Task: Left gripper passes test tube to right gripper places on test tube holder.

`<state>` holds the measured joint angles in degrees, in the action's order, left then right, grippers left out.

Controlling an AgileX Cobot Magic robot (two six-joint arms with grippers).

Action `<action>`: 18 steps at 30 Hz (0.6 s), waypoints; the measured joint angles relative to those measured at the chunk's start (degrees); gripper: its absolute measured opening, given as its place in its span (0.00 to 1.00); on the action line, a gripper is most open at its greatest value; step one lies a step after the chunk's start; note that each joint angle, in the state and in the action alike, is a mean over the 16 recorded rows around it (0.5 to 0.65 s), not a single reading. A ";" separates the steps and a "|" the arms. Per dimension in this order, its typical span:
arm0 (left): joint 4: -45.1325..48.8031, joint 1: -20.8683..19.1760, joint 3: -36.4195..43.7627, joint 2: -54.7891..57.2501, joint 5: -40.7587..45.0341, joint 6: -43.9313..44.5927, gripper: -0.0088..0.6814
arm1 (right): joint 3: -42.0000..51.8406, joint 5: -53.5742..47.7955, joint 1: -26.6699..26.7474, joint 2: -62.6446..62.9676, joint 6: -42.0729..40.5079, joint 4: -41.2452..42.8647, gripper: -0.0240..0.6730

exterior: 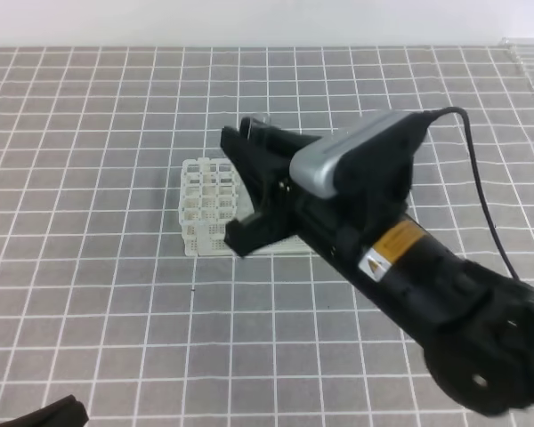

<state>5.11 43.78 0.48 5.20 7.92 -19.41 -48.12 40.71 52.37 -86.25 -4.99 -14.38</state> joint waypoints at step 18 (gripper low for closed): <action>0.09 0.00 0.00 0.03 0.09 0.00 0.01 | -21.18 0.14 -3.84 -21.35 2.82 6.01 0.16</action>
<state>5.20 43.78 0.48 5.23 8.01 -19.41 -69.30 40.85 48.53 -107.60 -2.16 -8.37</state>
